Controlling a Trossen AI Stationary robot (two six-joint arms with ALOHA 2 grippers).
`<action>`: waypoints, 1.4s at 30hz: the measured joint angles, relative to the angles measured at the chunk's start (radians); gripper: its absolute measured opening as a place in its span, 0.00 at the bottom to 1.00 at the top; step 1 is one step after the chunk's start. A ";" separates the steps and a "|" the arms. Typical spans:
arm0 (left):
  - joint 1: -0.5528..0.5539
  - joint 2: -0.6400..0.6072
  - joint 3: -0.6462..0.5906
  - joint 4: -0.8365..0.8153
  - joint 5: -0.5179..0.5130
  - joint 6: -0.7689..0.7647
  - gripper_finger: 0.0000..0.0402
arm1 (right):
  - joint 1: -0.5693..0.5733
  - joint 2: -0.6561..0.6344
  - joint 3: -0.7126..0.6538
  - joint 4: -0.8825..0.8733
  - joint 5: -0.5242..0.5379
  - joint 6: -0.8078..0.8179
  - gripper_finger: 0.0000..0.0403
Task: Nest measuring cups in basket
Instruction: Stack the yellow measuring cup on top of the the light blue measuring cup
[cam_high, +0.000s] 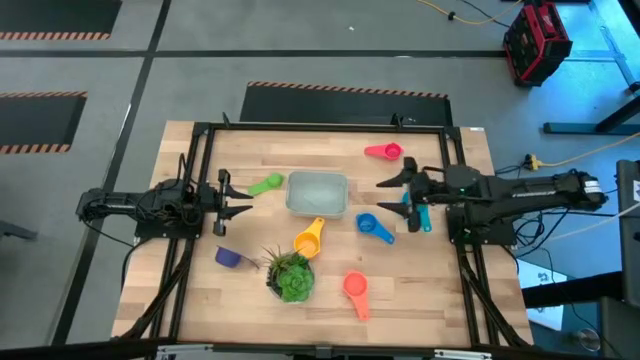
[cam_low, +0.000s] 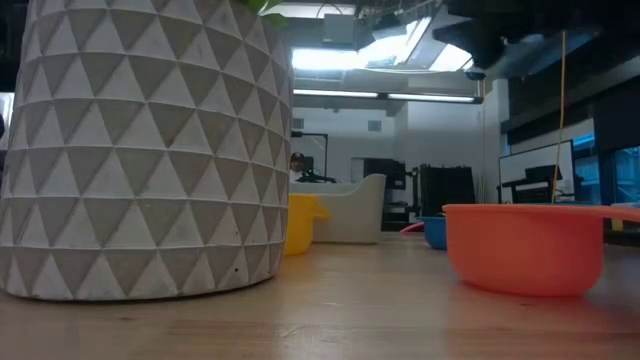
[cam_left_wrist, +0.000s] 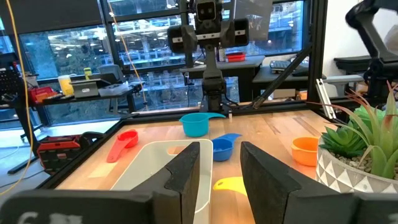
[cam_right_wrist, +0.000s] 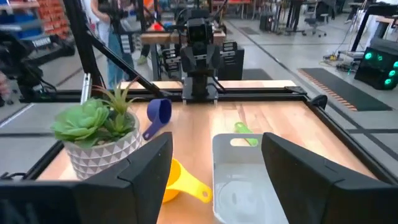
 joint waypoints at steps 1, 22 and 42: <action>0.000 0.000 0.000 0.000 0.000 0.000 0.27 | 0.000 0.036 0.025 -0.003 0.000 -0.006 0.62; 0.000 0.000 0.000 0.000 0.000 -0.003 0.27 | 0.000 0.662 0.468 -0.005 -0.061 -0.169 0.62; 0.000 0.000 0.000 -0.001 0.003 -0.003 0.27 | 0.001 0.985 0.591 -0.012 -0.168 -0.173 0.62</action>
